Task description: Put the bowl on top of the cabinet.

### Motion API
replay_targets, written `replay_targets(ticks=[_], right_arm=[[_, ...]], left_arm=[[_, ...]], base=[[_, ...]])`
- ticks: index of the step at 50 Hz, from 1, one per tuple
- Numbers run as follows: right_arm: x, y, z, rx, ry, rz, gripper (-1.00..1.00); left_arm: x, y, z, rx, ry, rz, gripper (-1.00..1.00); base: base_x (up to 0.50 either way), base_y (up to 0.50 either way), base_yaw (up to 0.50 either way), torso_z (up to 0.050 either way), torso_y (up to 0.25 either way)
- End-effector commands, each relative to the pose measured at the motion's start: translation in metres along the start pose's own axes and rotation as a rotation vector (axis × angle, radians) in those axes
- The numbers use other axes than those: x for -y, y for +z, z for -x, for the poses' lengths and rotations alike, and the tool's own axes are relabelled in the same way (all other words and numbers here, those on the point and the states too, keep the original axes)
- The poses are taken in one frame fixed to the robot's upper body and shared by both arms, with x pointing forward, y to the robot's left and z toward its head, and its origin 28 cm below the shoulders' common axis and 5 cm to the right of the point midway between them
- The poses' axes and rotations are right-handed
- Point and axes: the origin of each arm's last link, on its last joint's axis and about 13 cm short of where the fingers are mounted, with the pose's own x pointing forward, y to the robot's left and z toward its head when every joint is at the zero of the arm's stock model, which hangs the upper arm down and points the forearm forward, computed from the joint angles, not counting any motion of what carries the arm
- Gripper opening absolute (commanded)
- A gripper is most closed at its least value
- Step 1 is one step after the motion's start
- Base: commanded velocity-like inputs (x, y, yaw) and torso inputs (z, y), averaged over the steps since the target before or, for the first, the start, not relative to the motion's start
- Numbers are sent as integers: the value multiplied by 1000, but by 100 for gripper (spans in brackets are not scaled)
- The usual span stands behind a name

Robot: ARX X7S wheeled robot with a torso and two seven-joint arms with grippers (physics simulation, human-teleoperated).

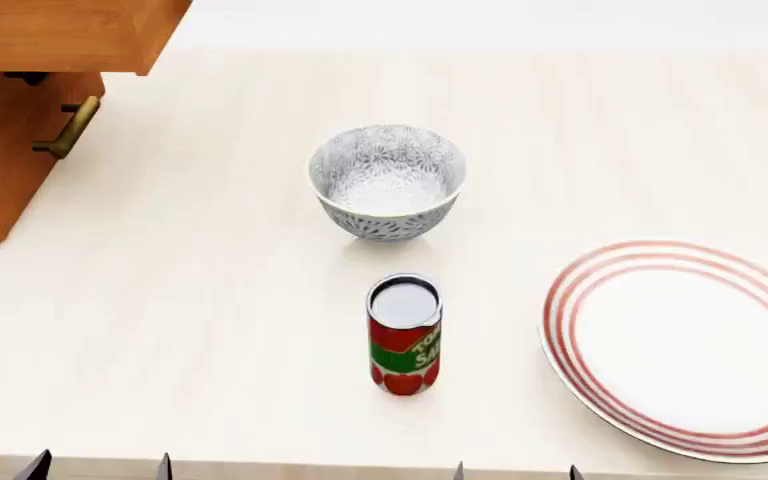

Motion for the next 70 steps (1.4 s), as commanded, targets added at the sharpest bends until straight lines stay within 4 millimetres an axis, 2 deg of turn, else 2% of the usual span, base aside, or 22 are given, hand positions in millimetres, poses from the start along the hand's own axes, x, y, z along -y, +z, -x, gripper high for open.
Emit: replay_targets(ticks=[1, 2, 6, 7, 8, 14, 16, 18, 21, 22, 23, 24, 25, 31, 36, 39, 48, 56, 59, 62, 70], right_arm=[[1, 0, 2, -9, -22, -7, 100], [2, 0, 3, -7, -27, -16, 100], [0, 2, 4, -8, -26, -7, 100], [6, 0, 8, 24, -102, -68, 100], [4, 0, 2, 13, -91, -55, 100], [5, -1, 2, 13, -95, -66, 100], [5, 0, 2, 12, -97, -69, 100], [5, 0, 2, 12, -98, -73, 100], [6, -1, 2, 12, -100, -77, 100], [7, -19, -2, -115, -59, -82, 100], [2, 0, -2, -18, -22, -9, 100], [2, 0, -2, -18, -22, -9, 100], [2, 0, -2, -18, -22, -9, 100], [2, 1, -2, -21, -26, -5, 100], [3, 7, -2, -4, -42, -9, 100], [2, 19, -1, 31, -58, -7, 100], [-3, 58, 1, 159, -57, -10, 100], [-9, 107, 12, 297, -33, 0, 100], [-9, 115, 14, 319, -44, 10, 100], [-9, 131, 20, 371, -44, 7, 100], [-11, 151, 29, 425, -21, -2, 100]], left_arm=[[0, 1, 1, -1, 1, -6, 100], [-2, 7, 3, 20, 0, 10, 100], [-2, 7, 4, 28, -6, 16, 100], [-3, 2, 0, 26, 9, -34, 100], [-3, 4, 1, 35, 3, -31, 100], [-3, -3, 1, 33, 4, -37, 100], [-3, 3, 2, 32, 7, -32, 100], [-4, -4, 2, 33, 7, -24, 100], [-4, 5, 3, 32, 6, -21, 100], [-4, -51, -1, -180, 10, 22, 100], [-1, -43, 10, -222, 0, -9, 100], [0, -14, 2, -87, -1, -7, 100], [1, 1, -1, -19, -1, -9, 100], [1, 2, -2, 4, 42, -41, 100], [-1, 12, -1, 37, 52, -36, 100], [-2, 19, -1, 60, 57, -35, 100], [3, 63, 8, 173, 49, -59, 100], [5, 107, 23, 263, 37, -52, 100], [6, 113, 25, 271, 33, -49, 100], [6, 125, 31, 306, 37, -57, 100], [9, 151, 45, 368, 20, -46, 100]], base=[[0, 0, 0, 0, 0], [0, 0, 0, 0, 0], [0, 0, 0, 0, 0], [0, 0, 0, 0, 0], [0, 0, 0, 0, 0], [0, 0, 0, 0, 0], [0, 0, 0, 0, 0], [0, 0, 0, 0, 0], [0, 0, 0, 0, 0], [0, 0, 0, 0, 0], [0, 0, 0, 0, 0], [0, 0, 0, 0, 0], [0, 0, 0, 0, 0], [0, 0, 0, 0, 0], [0, 0, 0, 0, 0], [0, 0, 0, 0, 0], [0, 0, 0, 0, 0], [0, 0, 0, 0, 0], [0, 0, 0, 0, 0], [0, 0, 0, 0, 0], [0, 0, 0, 0, 0]])
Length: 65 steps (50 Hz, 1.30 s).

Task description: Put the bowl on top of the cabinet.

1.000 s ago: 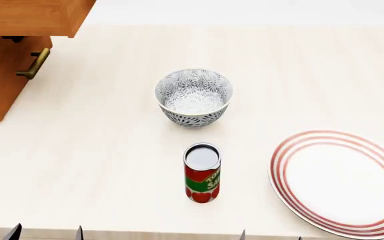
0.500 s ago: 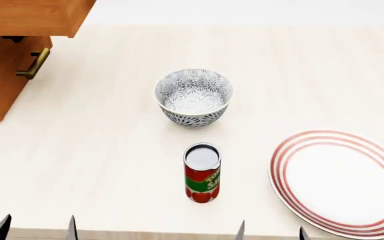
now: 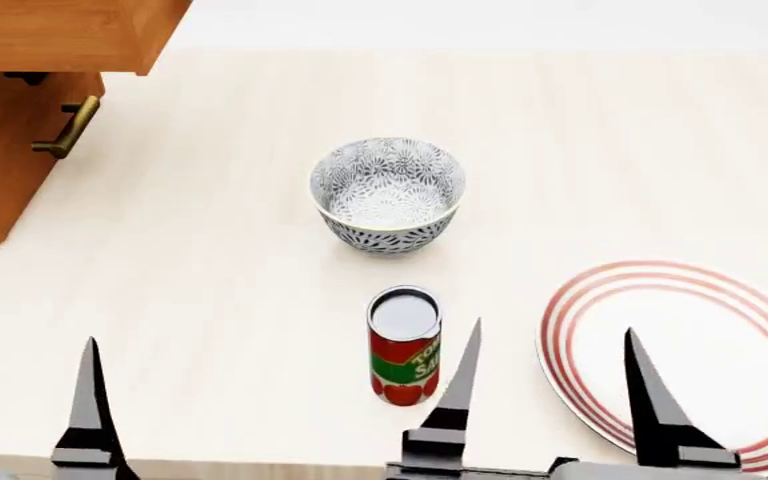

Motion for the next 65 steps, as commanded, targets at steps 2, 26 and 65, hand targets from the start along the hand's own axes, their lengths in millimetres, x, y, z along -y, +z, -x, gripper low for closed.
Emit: replay_targets(ticks=[2, 26, 65], right_arm=[[-3, 40, 4, 102, 20, 18, 100], [-3, 49, 7, 140, 52, 5, 100], [-1, 46, 6, 151, 35, -18, 100]], left_arm=[[0, 46, 9, 122, -12, 24, 100], [1, 60, 13, 147, -27, 24, 100], [4, 62, 14, 144, -49, 22, 100]], base=[[0, 0, 0, 0, 0], [271, 25, 0, 0, 0], [474, 47, 0, 0, 1]])
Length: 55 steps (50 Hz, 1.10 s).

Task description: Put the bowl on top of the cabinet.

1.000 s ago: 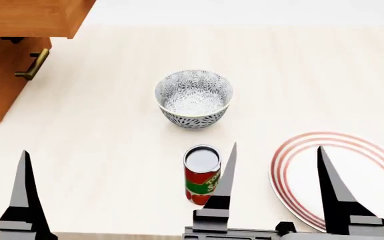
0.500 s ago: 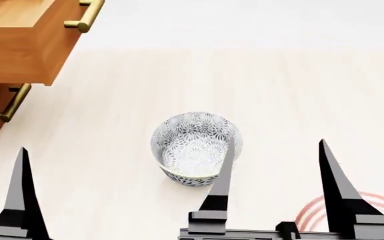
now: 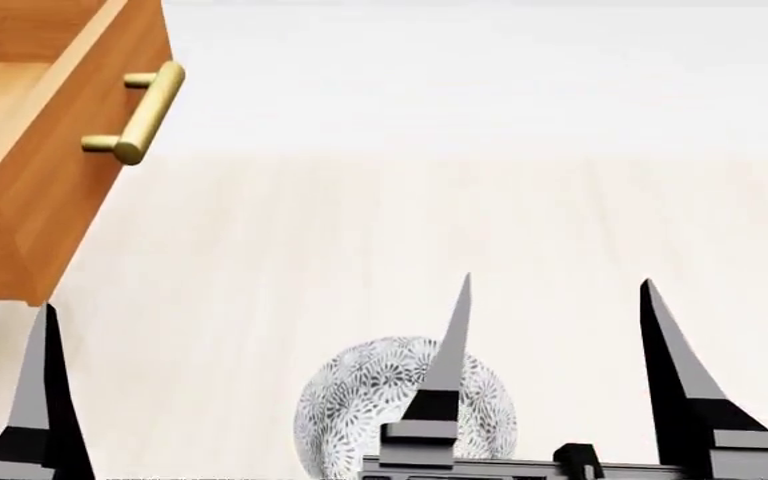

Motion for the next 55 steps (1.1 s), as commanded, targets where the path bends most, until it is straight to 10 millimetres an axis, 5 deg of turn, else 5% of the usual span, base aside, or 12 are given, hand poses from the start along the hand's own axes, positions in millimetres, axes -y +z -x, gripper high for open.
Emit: replay_targets(ticks=[1, 55], right_arm=[[2, 1, 1, 23, -13, 7, 100], [1, 2, 2, 26, 11, 3, 100]], left_arm=[[1, 0, -4, 17, 7, 9, 100], [1, -4, -5, -40, 7, 27, 100]], base=[[0, 0, 0, 0, 0], [7, 447, 0, 2, 0]])
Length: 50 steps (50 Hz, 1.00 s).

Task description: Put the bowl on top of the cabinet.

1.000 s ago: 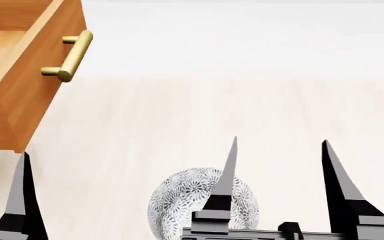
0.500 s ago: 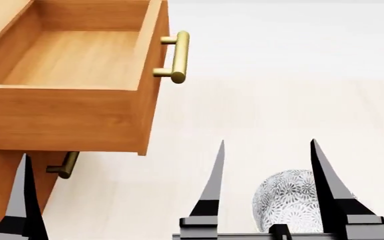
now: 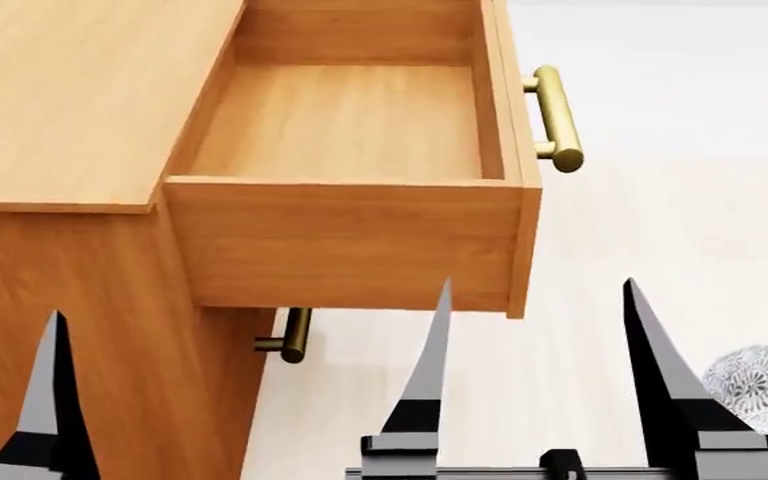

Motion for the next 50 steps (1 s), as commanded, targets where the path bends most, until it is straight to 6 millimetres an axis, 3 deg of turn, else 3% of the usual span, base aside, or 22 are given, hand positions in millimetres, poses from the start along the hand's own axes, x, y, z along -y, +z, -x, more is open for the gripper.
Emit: replay_targets(ticks=[1, 34, 40, 50], right_arm=[[3, 1, -1, 16, -22, -13, 100], [6, -3, -1, -11, -57, -20, 100], [17, -2, 0, -26, -119, -97, 100], [47, 6, -7, -165, -178, -199, 100]], left_arm=[[0, -2, -7, -9, 12, 12, 100], [1, -7, -7, -33, 7, 17, 100], [0, -7, -8, -34, 16, 27, 100], [-2, -8, -8, -28, 28, 38, 100]], base=[[0, 0, 0, 48, 0], [0, 0, 0, 49, 0], [0, 0, 0, 42, 0], [0, 0, 0, 0, 0]])
